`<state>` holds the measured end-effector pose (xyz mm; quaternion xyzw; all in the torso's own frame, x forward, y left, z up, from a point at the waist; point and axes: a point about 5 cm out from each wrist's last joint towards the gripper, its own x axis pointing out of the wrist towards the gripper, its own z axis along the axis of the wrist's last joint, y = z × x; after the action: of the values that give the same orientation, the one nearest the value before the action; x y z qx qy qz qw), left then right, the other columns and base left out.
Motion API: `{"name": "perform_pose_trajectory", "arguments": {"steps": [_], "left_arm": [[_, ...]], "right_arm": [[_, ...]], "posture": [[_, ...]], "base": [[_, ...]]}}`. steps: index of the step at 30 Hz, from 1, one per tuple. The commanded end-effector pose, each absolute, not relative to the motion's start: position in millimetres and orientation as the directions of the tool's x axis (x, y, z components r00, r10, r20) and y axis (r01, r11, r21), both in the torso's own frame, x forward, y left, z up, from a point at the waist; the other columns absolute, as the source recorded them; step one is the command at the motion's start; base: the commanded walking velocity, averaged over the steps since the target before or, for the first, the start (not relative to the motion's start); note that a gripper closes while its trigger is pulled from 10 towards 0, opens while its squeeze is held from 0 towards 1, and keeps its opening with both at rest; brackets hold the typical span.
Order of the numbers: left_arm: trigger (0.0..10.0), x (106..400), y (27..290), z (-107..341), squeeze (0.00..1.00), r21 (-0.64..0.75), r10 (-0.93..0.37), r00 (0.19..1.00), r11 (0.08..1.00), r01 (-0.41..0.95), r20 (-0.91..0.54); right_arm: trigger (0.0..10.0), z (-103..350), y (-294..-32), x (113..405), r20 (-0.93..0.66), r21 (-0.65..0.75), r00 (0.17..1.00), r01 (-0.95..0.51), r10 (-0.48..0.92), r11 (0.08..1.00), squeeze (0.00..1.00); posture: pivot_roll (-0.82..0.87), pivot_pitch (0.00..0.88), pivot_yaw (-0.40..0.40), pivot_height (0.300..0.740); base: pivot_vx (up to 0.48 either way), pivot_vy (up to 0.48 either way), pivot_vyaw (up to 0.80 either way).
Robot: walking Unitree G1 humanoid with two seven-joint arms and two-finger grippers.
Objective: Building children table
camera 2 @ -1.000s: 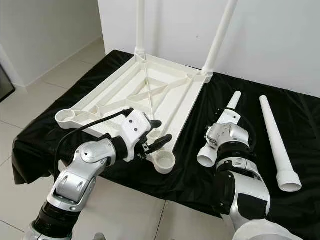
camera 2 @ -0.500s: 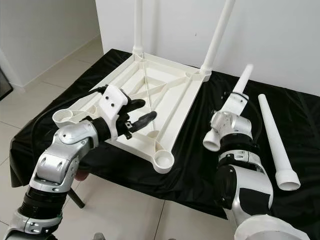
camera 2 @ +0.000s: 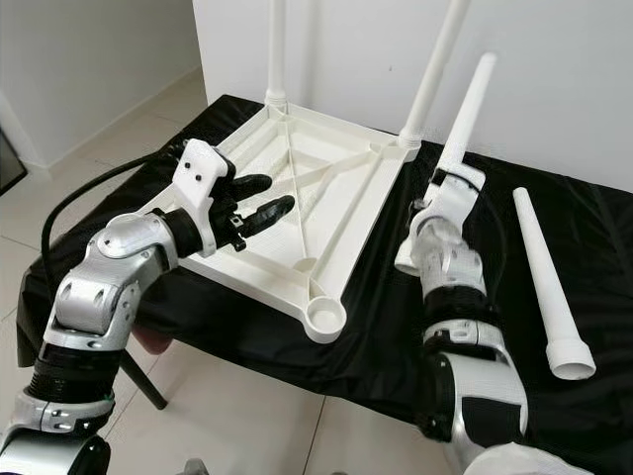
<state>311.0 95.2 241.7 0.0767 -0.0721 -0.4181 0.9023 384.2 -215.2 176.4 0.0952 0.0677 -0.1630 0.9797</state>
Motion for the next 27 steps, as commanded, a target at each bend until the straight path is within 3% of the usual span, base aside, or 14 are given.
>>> {"name": "perform_pose_trajectory", "arguments": {"steps": [1, 13, 17, 21, 22, 23, 27], "left_arm": [[10.0, 313, 96, 243, 0.00, 0.190, -0.765, 0.640, 0.641, 0.744, 0.071], [10.0, 323, 93, 250, 0.00, 0.088, -0.775, 0.620, 0.630, 0.771, 0.121], [10.0, 327, 82, 258, 0.00, 0.013, -0.792, 0.589, 0.598, 0.801, 0.161], [10.0, 327, 78, 259, 0.02, -0.025, -0.803, 0.573, 0.578, 0.816, 0.163], [10.0, 327, 74, 259, 0.31, -0.042, -0.815, 0.558, 0.559, 0.828, 0.156], [10.0, 328, 71, 258, 1.00, -0.055, -0.819, 0.552, 0.551, 0.833, 0.155], [10.0, 331, 67, 259, 1.00, -0.099, -0.824, 0.543, 0.534, 0.840, 0.163]], "right_arm": [[10.0, 184, -214, 384, -0.096, 0.165, 0.953, 0.301, -0.289, 0.939, 0.00], [10.0, 191, -191, 379, 0.142, 0.202, 0.989, 0.008, -0.038, 0.979, 0.00], [10.0, 195, -175, 378, 0.213, 0.129, 0.965, -0.183, 0.153, 0.975, 0.00], [10.0, 196, -173, 377, 0.227, 0.113, 0.954, -0.224, 0.195, 0.968, 0.00], [10.0, 197, -172, 377, 0.247, 0.069, 0.936, -0.273, 0.249, 0.959, 0.00], [10.0, 198, -170, 376, 0.261, 0.050, 0.922, -0.307, 0.285, 0.950, 0.00], [10.0, 198, -168, 373, 0.286, 0.007, 0.893, -0.365, 0.348, 0.931, 0.00]], "posture": [[0.02, 0.000, -0.076, 0.740], [0.03, 0.000, -0.080, 0.740], [0.03, 0.000, -0.083, 0.740], [0.03, 0.000, -0.082, 0.740], [0.03, 0.000, -0.082, 0.740], [0.02, 0.000, -0.081, 0.740], [0.02, 0.000, -0.080, 0.740]], "base": [[0.000, 0.000, 0.00], [0.000, 0.000, 0.00], [0.000, 0.000, 0.00], [0.000, 0.000, 0.00], [0.000, 0.000, 0.00], [0.000, 0.000, 0.00], [0.000, 0.000, 0.00]]}}
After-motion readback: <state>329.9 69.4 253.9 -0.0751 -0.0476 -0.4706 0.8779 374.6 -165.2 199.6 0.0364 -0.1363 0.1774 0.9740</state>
